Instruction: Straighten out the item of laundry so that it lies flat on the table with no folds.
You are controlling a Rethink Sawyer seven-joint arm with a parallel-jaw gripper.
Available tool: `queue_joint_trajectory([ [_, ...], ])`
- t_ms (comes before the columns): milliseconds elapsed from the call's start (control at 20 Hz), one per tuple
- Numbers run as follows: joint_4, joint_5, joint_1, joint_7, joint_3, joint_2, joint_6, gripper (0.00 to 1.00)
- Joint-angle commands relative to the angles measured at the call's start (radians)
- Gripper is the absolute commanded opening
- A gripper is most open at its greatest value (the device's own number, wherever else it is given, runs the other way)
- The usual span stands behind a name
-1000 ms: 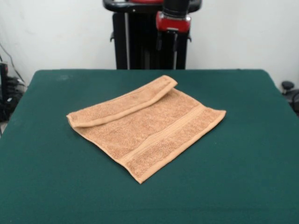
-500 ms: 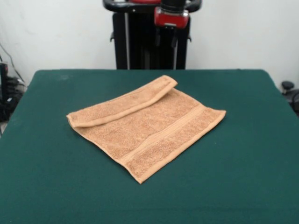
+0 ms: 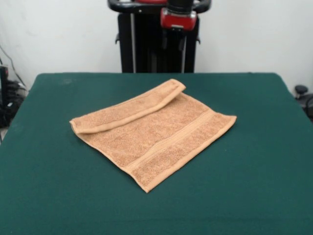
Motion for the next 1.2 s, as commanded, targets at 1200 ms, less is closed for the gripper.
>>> queue_joint_trajectory([
  [1200, -0.027, 0.091, -0.006, 0.162, 0.012, 0.236, -0.215, 1.0],
])
